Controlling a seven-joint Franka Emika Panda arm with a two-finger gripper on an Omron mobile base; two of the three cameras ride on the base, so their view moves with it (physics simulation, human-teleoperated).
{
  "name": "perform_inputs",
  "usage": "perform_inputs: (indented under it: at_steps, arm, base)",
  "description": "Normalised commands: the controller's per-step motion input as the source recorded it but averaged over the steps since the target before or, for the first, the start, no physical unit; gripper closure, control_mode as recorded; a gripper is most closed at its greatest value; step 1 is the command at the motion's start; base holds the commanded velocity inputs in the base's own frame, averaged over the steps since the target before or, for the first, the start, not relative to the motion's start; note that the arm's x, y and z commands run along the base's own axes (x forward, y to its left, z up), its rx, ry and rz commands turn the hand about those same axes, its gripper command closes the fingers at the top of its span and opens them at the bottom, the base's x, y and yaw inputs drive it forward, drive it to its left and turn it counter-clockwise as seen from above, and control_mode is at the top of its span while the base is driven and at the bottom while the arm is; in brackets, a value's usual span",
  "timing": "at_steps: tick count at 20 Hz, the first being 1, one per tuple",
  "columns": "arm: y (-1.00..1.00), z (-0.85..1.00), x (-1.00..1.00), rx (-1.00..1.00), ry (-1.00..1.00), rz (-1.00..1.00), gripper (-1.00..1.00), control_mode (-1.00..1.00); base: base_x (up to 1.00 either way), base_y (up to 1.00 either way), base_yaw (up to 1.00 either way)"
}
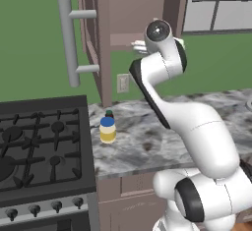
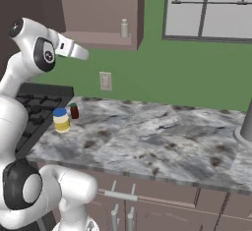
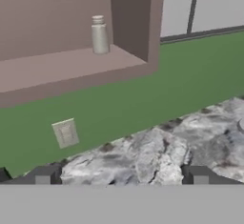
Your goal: Collect the paprika, mayonnaise, and shaker from the cabinet and place them next to the stove.
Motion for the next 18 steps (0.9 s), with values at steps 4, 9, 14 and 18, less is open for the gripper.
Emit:
perform_inputs:
  at_steps: [4,9,14,18]
  arm:
    - [-0.36,0.15,0.0,0.03,-0.22,0.0,-1.0,-1.0]
    - [-0.15,0.25,0.0,0.04,-0.23,0.0,-1.0,-1.0]
    - [0.0,0.38,0.0,0.01,-0.15,-0.01,-1.0,-1.0]
    - [0.0,0.42,0.0,0.0,-0.02,-0.04,-1.0,-1.0]
  base:
    - [0.0,0.0,0.0]
    - [0.0,0.0,0.0]
    - [0.0,0.0,0.0]
    - [0.0,0.0,0.0]
